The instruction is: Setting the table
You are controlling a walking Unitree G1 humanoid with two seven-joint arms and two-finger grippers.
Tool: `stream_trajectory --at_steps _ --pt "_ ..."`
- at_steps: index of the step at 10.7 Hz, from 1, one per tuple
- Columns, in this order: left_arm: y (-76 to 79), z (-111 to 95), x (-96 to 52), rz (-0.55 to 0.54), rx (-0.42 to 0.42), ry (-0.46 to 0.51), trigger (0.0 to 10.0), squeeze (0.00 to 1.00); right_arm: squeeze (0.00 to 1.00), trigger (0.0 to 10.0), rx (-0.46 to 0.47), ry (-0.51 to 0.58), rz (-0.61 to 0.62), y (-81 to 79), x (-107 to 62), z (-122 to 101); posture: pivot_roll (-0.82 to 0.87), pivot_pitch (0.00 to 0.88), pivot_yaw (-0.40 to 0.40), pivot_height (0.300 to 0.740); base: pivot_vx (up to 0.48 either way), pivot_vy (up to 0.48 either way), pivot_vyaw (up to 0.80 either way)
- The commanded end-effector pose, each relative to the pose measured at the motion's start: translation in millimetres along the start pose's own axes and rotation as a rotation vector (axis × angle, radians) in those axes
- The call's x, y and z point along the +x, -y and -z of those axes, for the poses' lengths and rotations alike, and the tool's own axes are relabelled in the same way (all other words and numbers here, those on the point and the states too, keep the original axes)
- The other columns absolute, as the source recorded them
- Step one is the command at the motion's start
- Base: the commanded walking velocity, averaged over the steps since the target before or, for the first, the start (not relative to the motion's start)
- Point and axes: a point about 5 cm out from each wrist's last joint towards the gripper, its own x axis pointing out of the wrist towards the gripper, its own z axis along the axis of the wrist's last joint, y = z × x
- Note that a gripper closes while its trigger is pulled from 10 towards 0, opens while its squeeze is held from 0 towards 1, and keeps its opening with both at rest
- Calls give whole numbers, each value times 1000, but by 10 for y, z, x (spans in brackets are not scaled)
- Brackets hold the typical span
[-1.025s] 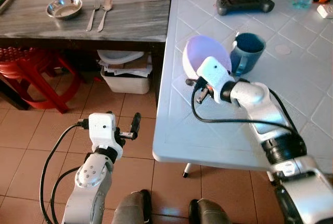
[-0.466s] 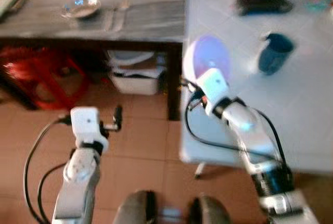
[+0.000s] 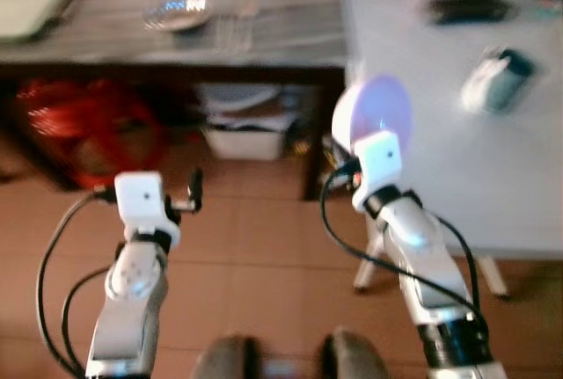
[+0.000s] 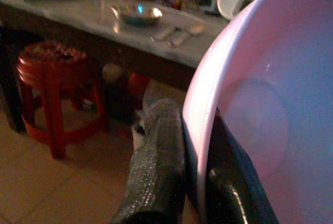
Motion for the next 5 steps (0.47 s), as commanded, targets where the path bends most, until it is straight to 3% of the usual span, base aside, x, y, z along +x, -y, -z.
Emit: stream_trajectory --at_steps 1,5 --pt "40 5 0 9 8 -3 10000 0 0 0 -3 4 22 41 -30 -8 -2 132 59 740 442 0 0" --pt "67 -24 31 10 33 16 10000 0 0 0 14 13 21 15 -9 -36 -3 137 57 740 454 0 0"
